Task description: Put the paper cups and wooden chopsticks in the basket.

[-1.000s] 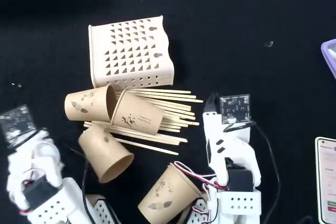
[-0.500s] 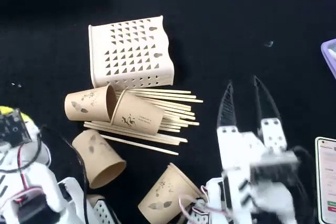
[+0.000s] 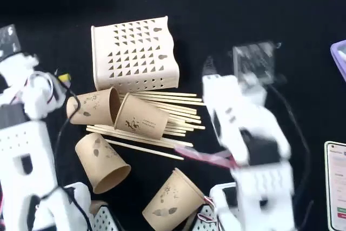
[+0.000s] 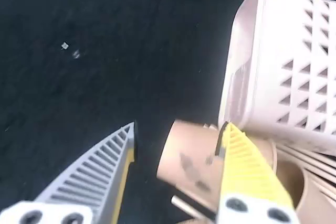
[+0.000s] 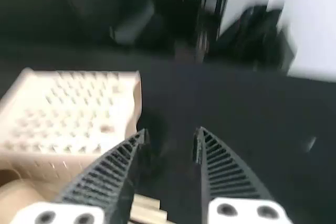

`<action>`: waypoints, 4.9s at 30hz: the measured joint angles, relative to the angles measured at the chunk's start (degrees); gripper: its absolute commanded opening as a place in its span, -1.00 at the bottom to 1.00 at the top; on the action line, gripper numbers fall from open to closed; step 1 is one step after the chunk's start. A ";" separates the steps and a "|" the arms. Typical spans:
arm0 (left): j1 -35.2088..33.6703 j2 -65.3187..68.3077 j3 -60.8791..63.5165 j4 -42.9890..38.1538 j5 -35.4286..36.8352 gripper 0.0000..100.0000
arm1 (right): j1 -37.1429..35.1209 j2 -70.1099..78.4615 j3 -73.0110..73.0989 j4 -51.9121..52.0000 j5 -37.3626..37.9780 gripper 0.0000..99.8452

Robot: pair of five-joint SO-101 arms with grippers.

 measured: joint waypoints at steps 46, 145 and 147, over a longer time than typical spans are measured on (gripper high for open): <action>-11.43 63.12 -52.13 7.21 -10.90 -0.46 | 0.18 28.31 14.51 -25.58 -3.52 -0.69; 14.59 55.12 -66.64 16.53 2.64 -0.50 | 0.18 28.31 15.30 -25.58 -3.52 -0.69; 14.59 55.12 -66.11 16.18 2.55 -0.50 | 0.18 28.31 15.30 -25.58 -3.52 -0.69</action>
